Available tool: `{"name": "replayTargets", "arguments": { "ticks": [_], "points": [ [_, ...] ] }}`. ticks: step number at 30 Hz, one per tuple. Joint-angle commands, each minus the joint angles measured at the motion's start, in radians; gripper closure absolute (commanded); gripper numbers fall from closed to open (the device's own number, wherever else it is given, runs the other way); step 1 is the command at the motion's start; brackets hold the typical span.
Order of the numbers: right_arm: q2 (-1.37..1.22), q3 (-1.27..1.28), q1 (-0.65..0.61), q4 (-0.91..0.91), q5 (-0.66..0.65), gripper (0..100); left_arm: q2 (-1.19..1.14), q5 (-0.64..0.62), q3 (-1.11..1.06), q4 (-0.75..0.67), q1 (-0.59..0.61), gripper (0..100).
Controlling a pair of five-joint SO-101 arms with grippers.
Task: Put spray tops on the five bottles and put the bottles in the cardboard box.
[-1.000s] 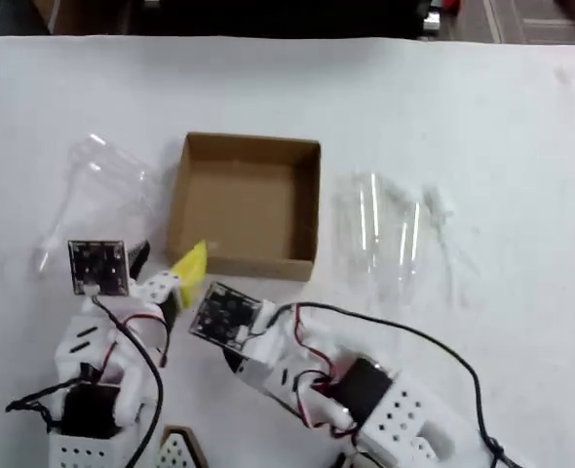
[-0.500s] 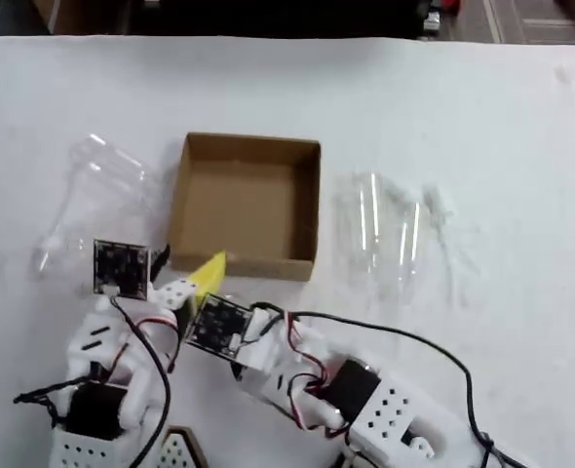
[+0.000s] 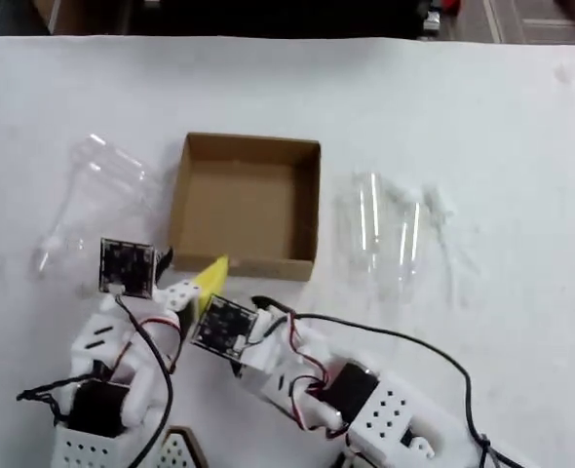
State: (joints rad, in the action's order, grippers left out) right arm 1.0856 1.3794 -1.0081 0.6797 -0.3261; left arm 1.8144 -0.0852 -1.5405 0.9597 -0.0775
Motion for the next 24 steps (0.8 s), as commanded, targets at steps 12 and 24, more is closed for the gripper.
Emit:
{"name": "replayTargets", "arguments": {
  "ticks": [12,24],
  "points": [
    [0.007,-0.014,0.013,-0.013,-0.009,77.2,0.007,0.060,-0.005,-0.012,-0.008,72],
    [0.008,-0.242,0.005,0.245,-0.006,77.2,0.010,0.060,0.028,-0.012,0.061,71]
  ]
}}
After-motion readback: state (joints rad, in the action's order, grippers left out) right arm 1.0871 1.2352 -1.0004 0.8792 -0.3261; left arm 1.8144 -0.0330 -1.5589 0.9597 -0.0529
